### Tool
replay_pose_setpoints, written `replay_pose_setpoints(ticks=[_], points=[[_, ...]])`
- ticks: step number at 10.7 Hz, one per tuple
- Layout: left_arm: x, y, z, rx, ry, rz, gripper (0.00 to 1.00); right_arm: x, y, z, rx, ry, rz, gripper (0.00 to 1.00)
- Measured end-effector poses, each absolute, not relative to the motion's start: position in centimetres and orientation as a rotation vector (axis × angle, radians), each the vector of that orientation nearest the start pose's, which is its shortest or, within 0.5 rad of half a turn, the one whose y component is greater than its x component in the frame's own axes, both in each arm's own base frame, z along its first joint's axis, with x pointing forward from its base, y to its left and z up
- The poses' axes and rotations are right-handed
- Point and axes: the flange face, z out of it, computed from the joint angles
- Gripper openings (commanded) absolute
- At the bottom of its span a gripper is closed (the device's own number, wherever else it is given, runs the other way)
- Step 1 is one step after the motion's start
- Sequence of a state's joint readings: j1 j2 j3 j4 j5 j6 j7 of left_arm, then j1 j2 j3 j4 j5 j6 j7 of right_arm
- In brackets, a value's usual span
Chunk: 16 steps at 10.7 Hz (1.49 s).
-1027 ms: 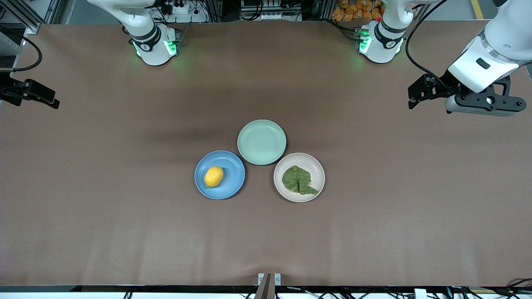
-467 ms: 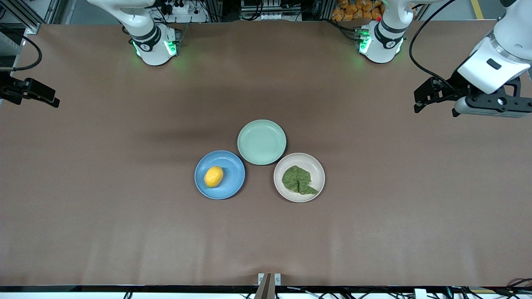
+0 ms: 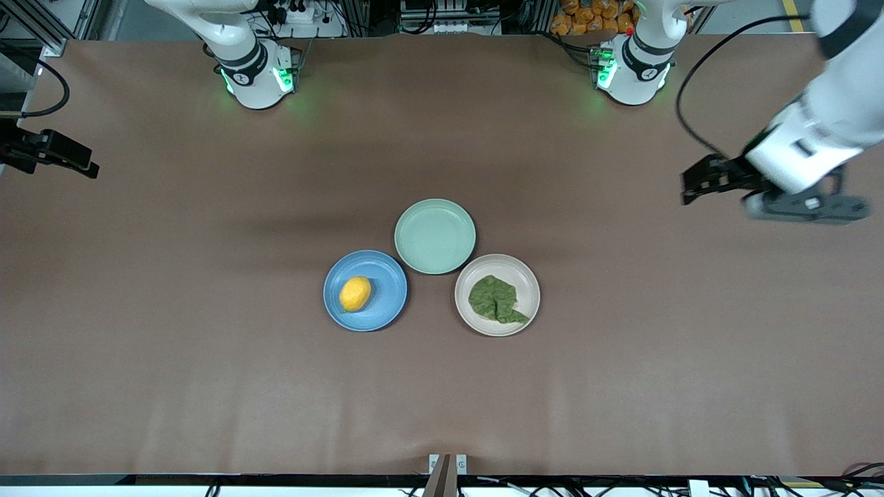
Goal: Pick lemon and lettuce from blue and beige plates
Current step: 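Move the left gripper toward the lettuce while the right gripper reaches the lemon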
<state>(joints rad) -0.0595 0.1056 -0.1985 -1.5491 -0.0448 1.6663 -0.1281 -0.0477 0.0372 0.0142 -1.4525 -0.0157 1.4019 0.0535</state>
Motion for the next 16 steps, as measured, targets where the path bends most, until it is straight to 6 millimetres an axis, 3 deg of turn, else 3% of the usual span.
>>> replay_pose_setpoints(ticks=[2,3,7,11,14,16], points=[[57.7,-20.2,55.4,-3.209,0.228,0.028,1.00,54.9,-1.7,64.3,-3.152,0.131,0.140,1.00],[58.0,-21.8,54.2,-3.213,0.222,0.033,1.00,55.0,-1.5,64.2,-3.152,0.124,0.140,1.00],[59.6,-25.2,49.2,-3.221,0.173,0.106,1.00,56.8,1.1,61.8,-3.116,0.210,0.141,1.00],[62.0,-26.7,43.2,-3.239,0.164,0.131,1.00,60.3,6.2,56.3,-3.110,0.318,0.147,1.00],[63.9,-29.5,37.4,-3.287,0.155,0.014,1.00,63.1,9.2,51.3,-3.058,0.385,0.135,1.00],[64.3,-31.2,34.9,-3.303,0.131,-0.040,1.00,64.7,11.7,47.8,-3.045,0.441,0.122,1.00]])
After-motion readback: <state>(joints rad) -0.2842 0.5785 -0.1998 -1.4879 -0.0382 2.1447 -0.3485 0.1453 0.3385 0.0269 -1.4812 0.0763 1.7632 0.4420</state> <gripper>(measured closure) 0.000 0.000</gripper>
